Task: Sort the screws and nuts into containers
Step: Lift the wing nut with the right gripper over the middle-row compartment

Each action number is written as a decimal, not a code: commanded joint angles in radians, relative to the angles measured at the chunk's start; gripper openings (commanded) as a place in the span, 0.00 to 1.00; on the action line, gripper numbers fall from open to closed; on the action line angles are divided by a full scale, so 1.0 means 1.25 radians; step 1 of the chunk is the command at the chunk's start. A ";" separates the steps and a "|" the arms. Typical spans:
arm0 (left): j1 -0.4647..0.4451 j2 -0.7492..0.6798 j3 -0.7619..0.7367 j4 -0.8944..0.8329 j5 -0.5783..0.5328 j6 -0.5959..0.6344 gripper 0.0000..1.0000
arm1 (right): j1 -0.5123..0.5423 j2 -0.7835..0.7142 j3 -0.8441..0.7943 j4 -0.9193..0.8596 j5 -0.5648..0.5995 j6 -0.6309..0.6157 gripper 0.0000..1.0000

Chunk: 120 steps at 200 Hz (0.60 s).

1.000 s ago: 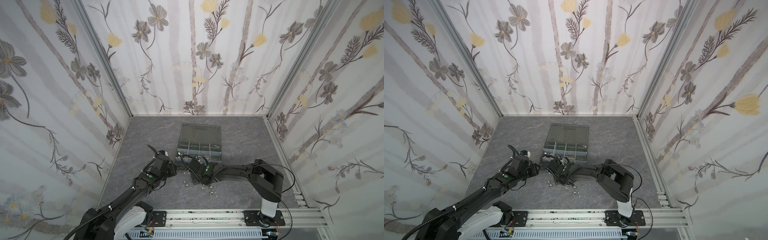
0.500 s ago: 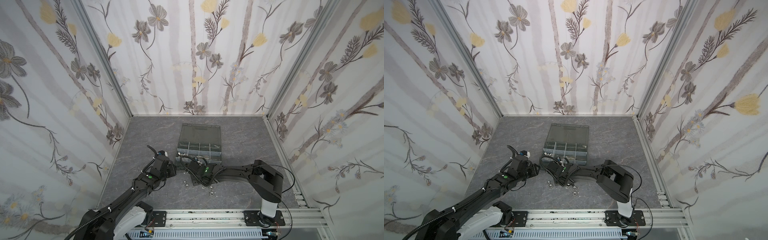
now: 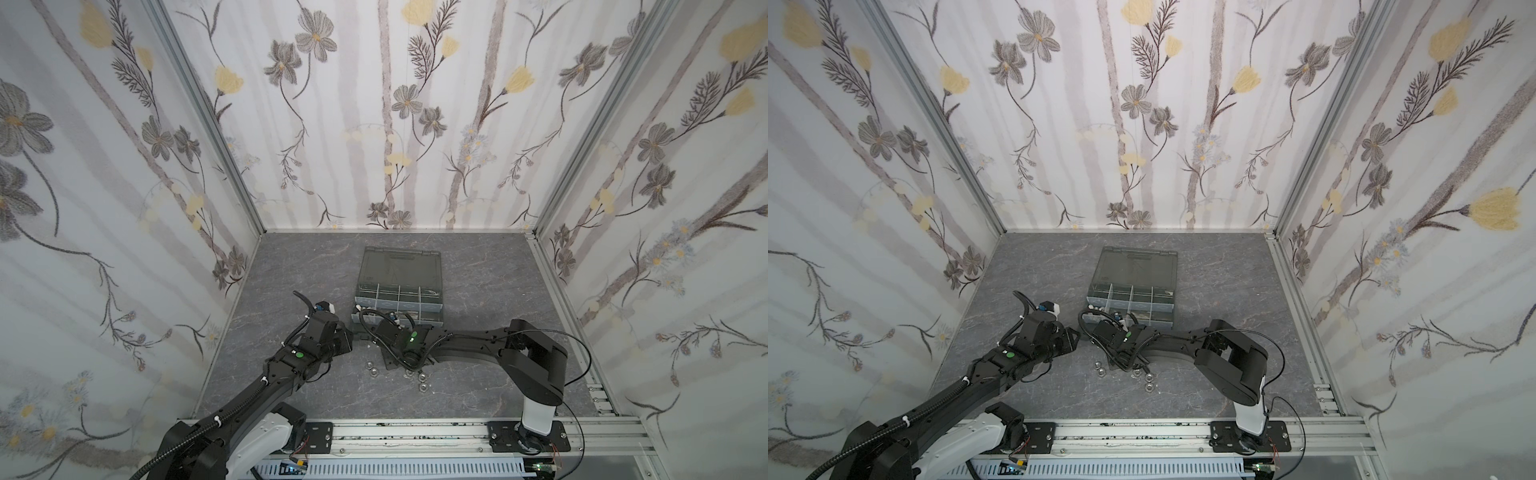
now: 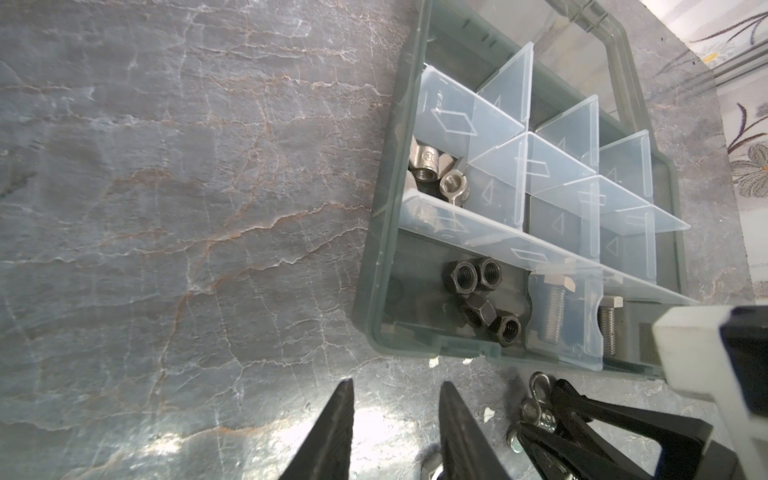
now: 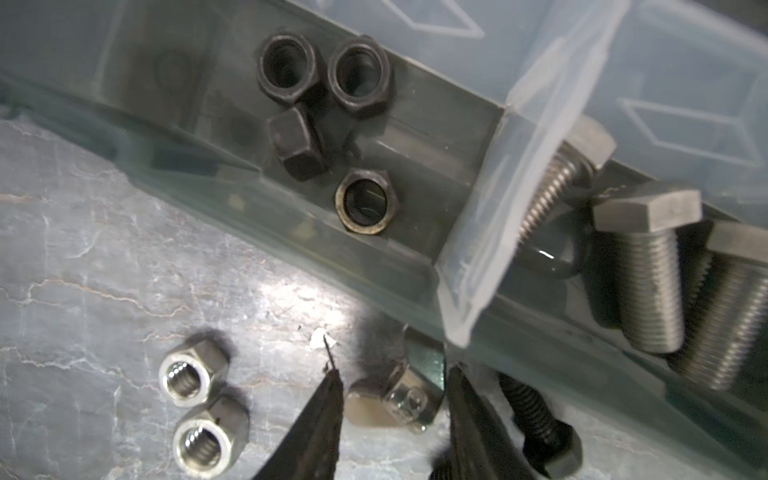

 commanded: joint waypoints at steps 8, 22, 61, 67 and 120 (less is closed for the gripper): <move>0.001 -0.007 -0.004 0.011 0.000 -0.008 0.37 | 0.000 0.014 0.004 0.016 -0.011 0.007 0.39; 0.001 -0.009 -0.006 0.011 0.001 -0.007 0.37 | 0.000 0.017 0.006 0.021 -0.014 0.002 0.38; 0.001 -0.006 -0.004 0.012 0.000 -0.005 0.37 | 0.003 0.021 0.024 0.031 -0.022 -0.015 0.35; 0.001 -0.006 -0.004 0.011 0.001 -0.006 0.37 | 0.004 0.023 0.026 0.031 -0.022 -0.016 0.35; 0.001 -0.015 -0.008 0.011 -0.002 -0.009 0.37 | 0.010 0.044 0.036 -0.006 0.004 -0.016 0.28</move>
